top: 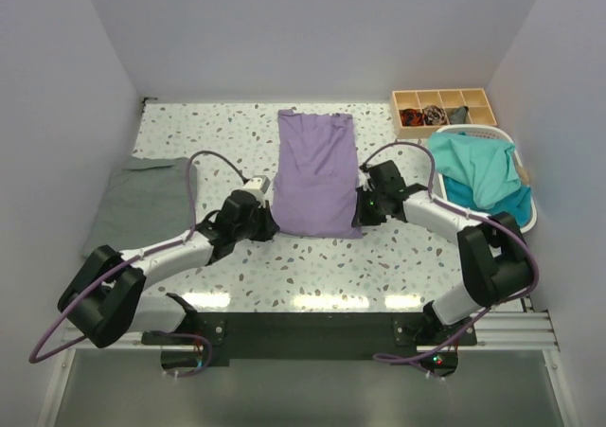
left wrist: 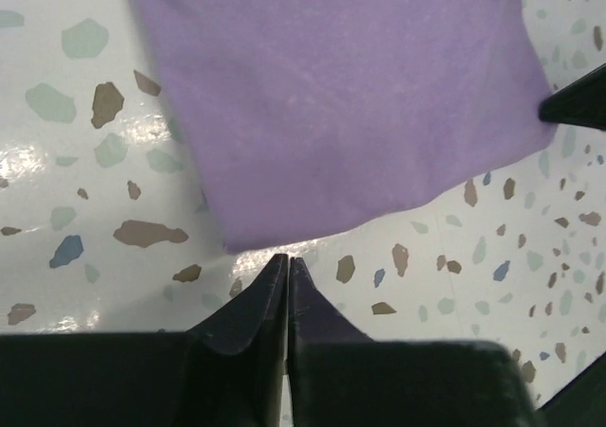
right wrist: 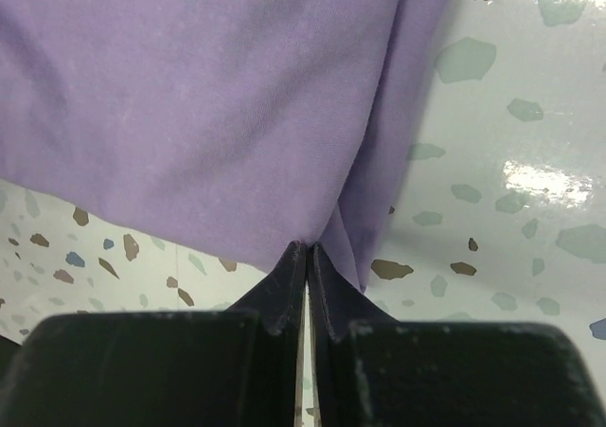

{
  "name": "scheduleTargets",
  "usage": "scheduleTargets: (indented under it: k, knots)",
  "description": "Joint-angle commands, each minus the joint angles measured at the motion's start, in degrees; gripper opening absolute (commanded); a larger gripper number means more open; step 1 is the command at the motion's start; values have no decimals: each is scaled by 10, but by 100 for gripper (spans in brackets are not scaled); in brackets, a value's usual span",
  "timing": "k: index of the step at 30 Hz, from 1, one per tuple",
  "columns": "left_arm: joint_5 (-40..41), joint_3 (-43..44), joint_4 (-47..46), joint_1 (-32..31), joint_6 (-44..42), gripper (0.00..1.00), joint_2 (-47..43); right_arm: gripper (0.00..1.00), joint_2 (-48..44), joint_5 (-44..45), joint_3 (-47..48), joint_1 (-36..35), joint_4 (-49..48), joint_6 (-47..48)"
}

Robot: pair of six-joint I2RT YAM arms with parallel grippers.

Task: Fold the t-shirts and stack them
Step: Fold the tshirt

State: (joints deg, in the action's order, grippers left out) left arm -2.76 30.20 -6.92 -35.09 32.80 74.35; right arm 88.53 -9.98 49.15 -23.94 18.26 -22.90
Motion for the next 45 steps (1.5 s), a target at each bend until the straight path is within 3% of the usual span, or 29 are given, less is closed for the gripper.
scheduleTargets:
  k: [1, 7, 8, 13, 19, 24, 30, 37, 42, 45]
  knots:
    - [26, -14, 20, -3, -8, 17, -11, 6, -25, 15, -6, 2, -2, 7]
    - [71, -34, -34, -4, -7, 79, -11, 34, -37, 26, -6, 2, 5, 5]
    - [79, -29, -35, -4, -9, 82, 1, 42, -44, 28, -9, 1, 6, 1]
    - [113, -27, -67, -2, -9, 92, 33, 57, -55, 65, -13, 2, 17, -6]
    - [76, -37, -132, 8, -12, 95, 84, 62, -24, 41, -20, 20, 0, -22]
    - [18, -60, -214, 31, -3, 95, 113, 62, 17, -48, -48, 55, -56, -50]
    - [-28, -84, -245, 36, 12, 91, 129, 60, 50, -102, -66, 58, -104, -72]
    - [-63, -142, -284, 34, 37, 83, 141, 59, 55, -126, -86, 58, -115, -97]
    - [-56, -150, -291, 28, 43, 83, 139, 59, 32, -95, -99, 58, -82, -94]
    - [-56, -139, -291, 25, 39, 78, 155, 56, 36, -94, -104, 58, -79, -93]
